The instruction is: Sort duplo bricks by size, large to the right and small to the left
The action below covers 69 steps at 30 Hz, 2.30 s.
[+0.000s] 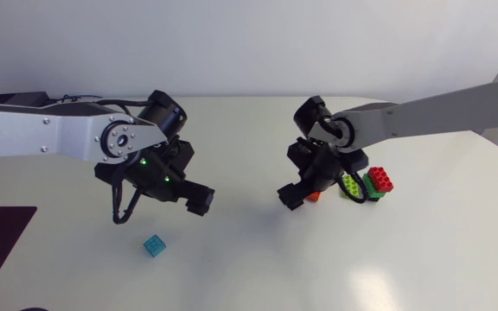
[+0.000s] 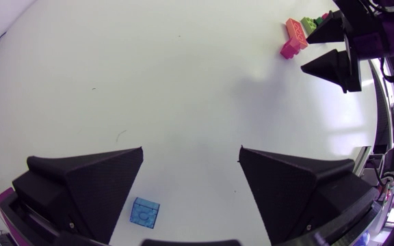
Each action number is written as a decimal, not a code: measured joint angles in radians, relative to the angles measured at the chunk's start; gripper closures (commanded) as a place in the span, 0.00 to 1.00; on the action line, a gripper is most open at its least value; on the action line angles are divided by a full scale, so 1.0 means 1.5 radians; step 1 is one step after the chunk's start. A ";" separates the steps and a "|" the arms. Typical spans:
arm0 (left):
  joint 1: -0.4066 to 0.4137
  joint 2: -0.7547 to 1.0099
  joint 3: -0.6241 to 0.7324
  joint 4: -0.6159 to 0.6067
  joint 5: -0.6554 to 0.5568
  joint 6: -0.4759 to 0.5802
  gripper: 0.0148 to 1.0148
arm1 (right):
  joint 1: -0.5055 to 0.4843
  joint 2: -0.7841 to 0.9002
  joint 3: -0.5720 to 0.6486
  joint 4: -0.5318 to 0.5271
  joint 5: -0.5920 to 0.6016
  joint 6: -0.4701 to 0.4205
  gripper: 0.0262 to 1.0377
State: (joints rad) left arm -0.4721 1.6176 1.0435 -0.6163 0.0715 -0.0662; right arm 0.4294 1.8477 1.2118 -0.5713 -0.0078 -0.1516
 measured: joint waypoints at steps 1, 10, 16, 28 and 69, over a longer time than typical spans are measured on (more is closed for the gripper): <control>0.005 -0.005 -0.005 0.003 0.000 0.002 0.04 | 0.003 0.011 0.011 0.001 0.006 0.002 0.08; 0.012 -0.015 -0.024 0.008 0.000 0.012 0.04 | 0.006 0.086 0.086 0.002 0.022 0.003 0.18; 0.013 -0.015 -0.024 0.008 0.000 0.014 0.04 | 0.007 0.096 0.087 -0.002 0.043 0.012 0.48; 0.013 -0.022 -0.024 0.008 0.000 0.014 0.04 | 0.024 0.098 0.083 -0.004 0.061 0.027 0.67; -0.022 -0.073 -0.029 0.004 0.000 0.011 0.04 | -0.095 -0.307 -0.061 -0.183 -0.260 0.043 0.03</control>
State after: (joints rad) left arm -0.5053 1.5085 0.9997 -0.6102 0.0719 -0.0494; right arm 0.2867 1.3865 1.1210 -0.8455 -0.3977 -0.0872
